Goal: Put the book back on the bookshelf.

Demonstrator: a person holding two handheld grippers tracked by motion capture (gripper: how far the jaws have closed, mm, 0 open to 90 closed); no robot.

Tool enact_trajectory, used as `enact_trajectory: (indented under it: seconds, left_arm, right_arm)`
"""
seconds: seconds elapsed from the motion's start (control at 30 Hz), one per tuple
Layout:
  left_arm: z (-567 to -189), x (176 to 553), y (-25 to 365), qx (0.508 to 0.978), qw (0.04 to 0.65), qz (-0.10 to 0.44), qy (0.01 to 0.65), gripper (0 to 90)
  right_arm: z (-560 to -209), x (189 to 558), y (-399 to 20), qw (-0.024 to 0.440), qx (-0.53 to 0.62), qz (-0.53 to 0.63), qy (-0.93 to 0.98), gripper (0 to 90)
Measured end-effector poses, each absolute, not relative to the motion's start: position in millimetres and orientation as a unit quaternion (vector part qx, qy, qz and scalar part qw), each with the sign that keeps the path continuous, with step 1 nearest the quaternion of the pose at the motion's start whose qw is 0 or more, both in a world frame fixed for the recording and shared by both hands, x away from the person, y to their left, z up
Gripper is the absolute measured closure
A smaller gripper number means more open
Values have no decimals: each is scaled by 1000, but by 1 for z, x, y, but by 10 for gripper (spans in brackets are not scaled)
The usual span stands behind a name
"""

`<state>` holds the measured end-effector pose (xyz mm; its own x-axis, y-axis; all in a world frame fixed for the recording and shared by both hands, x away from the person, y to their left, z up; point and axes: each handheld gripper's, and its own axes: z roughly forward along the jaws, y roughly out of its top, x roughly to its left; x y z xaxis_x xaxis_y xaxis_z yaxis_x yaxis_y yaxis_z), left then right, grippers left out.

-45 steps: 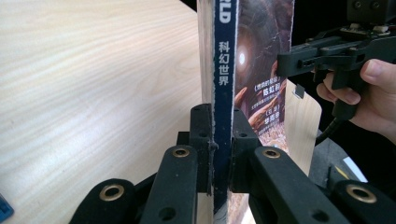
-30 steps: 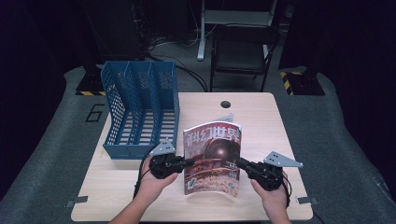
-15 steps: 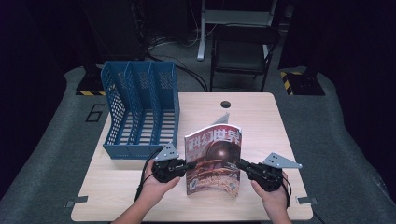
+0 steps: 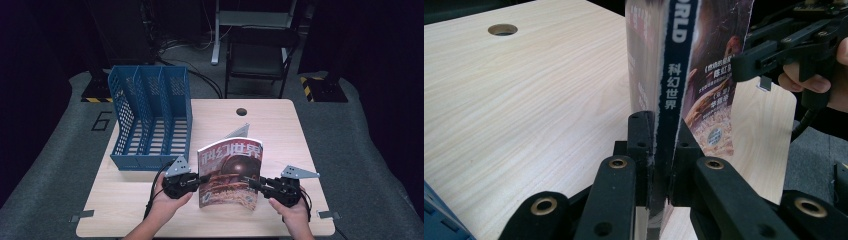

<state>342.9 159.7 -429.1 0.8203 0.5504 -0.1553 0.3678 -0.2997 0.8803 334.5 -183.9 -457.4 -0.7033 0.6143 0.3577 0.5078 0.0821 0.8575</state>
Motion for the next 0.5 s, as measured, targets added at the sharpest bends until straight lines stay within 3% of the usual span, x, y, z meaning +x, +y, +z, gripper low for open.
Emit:
enact_trajectory:
  seconds: [0.2, 0.5]
  left_arm:
    - [-428, 340, 161, 806, 515, 85, 280, 837]
    - [-428, 337, 161, 808, 515, 82, 275, 835]
  right_arm:
    - [-469, 338, -181, 17, 382, 523, 762, 676]
    - [-484, 339, -171, 6, 378, 456, 806, 679]
